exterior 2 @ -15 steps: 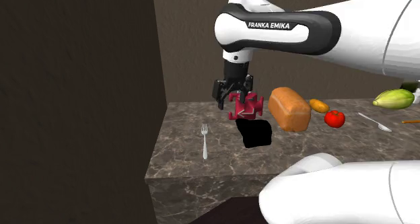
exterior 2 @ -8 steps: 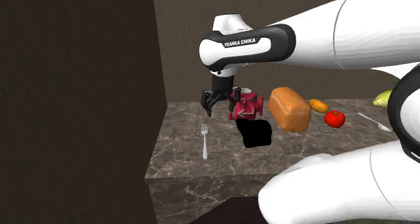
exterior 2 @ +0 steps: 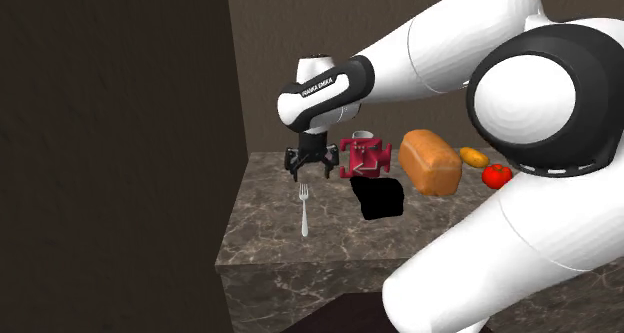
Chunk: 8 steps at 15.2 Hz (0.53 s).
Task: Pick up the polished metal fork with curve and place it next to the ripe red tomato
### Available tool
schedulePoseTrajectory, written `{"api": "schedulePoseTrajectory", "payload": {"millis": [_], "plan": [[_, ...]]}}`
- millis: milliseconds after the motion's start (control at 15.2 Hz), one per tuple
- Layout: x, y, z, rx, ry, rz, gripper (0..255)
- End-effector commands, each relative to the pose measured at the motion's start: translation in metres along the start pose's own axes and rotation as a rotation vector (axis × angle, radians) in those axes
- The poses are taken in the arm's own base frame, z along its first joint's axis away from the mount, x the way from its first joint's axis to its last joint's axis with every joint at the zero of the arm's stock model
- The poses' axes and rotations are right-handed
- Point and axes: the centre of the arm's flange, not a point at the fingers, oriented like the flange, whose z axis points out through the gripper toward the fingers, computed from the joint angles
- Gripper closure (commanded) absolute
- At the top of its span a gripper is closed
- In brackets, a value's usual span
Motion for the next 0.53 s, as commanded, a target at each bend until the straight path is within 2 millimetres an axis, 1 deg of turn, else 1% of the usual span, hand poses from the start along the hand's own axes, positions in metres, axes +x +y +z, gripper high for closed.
{"api": "schedulePoseTrajectory", "payload": {"millis": [0,330,396,462], "plan": [[0.017,-0.002,0.025,-0.002,0.003,0.050,0],[0.059,-0.009,0.075,-0.010,0.009,0.171,0],[0.063,-0.009,0.080,-0.011,0.010,0.184,0],[0.063,-0.009,0.085,-0.011,0.010,0.184,0]]}}
